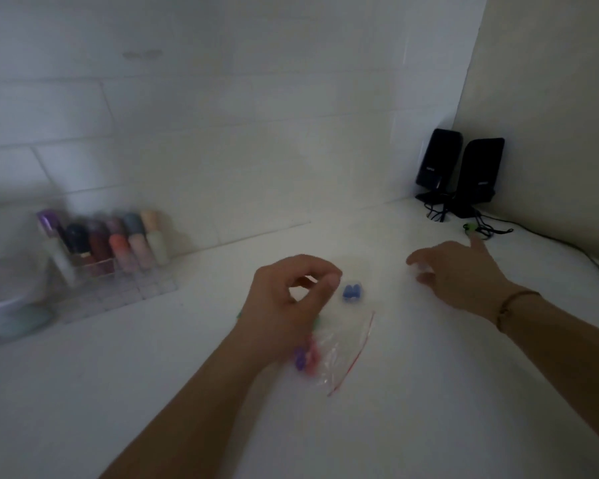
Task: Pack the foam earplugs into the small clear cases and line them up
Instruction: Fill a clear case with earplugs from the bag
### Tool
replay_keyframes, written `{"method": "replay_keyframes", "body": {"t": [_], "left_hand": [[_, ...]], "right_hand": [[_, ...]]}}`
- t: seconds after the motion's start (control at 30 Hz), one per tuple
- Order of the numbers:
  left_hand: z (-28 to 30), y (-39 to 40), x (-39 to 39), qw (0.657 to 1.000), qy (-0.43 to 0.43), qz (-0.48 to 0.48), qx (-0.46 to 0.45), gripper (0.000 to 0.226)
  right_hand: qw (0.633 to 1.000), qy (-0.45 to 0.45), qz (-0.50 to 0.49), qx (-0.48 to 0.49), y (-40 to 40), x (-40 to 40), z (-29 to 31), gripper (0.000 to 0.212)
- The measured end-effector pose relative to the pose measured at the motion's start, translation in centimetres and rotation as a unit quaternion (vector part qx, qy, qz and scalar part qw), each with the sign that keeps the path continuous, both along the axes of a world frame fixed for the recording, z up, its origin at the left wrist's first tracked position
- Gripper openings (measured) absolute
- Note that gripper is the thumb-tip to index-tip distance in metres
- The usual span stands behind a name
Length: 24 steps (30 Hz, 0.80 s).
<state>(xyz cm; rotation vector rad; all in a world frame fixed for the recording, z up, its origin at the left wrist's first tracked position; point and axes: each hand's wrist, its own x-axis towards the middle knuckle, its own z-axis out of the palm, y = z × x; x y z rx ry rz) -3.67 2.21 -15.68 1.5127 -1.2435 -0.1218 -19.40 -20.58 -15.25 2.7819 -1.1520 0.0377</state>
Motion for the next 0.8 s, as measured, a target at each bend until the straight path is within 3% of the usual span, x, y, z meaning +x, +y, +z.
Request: {"method": "replay_keyframes", "body": {"t": [0.03,0.1,0.17,0.23,0.33,0.43,0.63,0.8], "left_hand": [[0.2,0.0,0.0,0.999,0.044,0.002,-0.010,0.012],[1.0,0.1,-0.1,0.990,0.141,-0.021,-0.016,0.014],[1.6,0.3,-0.5,0.970,0.231,-0.078,0.016,0.025],[1.7,0.5,-0.8,0.939,0.299,-0.163,0.047,0.042],[1.6,0.8,-1.1,0.896,0.365,-0.253,0.023,0.034],[1.4,0.7,-1.2,0.882,0.393,-0.259,0.001,0.028],[0.9,0.4,-1.2,0.865,0.409,-0.291,0.012,0.048],[0.6,0.4,-1.4,0.847,0.419,-0.327,0.017,0.047]], "right_hand": [[0.998,-0.038,0.026,-0.030,0.9,-0.2,0.3,0.035],[0.974,-0.201,0.105,-0.020,3.6,-0.6,1.3,0.035],[0.905,-0.367,0.184,0.109,7.6,-0.7,2.7,0.032],[0.842,-0.444,0.251,0.178,11.1,-0.7,3.3,0.031],[0.812,-0.494,0.297,0.093,13.1,-0.5,2.3,0.025],[0.801,-0.525,0.288,0.002,12.9,-0.5,1.4,0.025],[0.796,-0.524,0.301,-0.027,12.5,-1.5,0.3,0.019],[0.775,-0.546,0.317,0.001,12.8,-1.6,0.2,0.011]]}}
